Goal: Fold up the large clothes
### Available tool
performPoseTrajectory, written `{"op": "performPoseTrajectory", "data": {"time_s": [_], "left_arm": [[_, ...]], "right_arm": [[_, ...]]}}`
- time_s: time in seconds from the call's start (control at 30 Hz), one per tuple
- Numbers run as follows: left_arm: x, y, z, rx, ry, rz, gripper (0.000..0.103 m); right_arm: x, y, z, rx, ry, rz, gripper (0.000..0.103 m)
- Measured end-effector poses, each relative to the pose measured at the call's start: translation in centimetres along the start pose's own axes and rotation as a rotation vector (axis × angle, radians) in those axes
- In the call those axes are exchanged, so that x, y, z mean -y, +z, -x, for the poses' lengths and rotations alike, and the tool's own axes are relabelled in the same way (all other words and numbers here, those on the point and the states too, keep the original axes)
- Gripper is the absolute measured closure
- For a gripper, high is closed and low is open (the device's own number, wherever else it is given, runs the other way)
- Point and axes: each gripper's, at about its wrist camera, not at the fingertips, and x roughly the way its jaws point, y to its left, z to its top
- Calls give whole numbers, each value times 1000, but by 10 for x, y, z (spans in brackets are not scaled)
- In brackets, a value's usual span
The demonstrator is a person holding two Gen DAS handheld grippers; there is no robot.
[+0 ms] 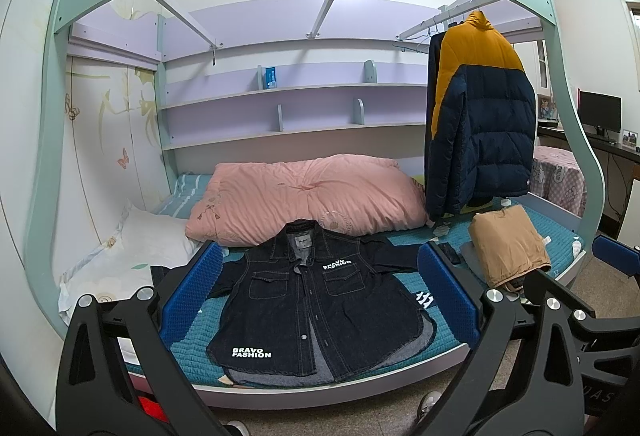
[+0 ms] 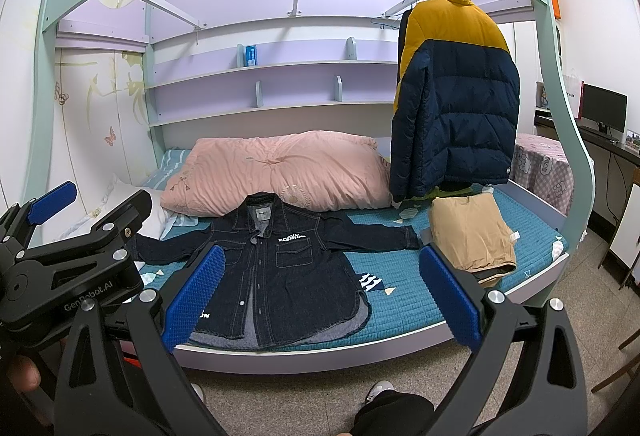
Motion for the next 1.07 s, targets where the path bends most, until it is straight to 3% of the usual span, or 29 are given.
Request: {"op": "performPoseTrajectory", "data": {"time_s": [1.07], "left_arm": [[0,-1,-3,-2,0,-8,5]], "right_arm": [[1,-1,2,-4,-4,-6,9]]}}
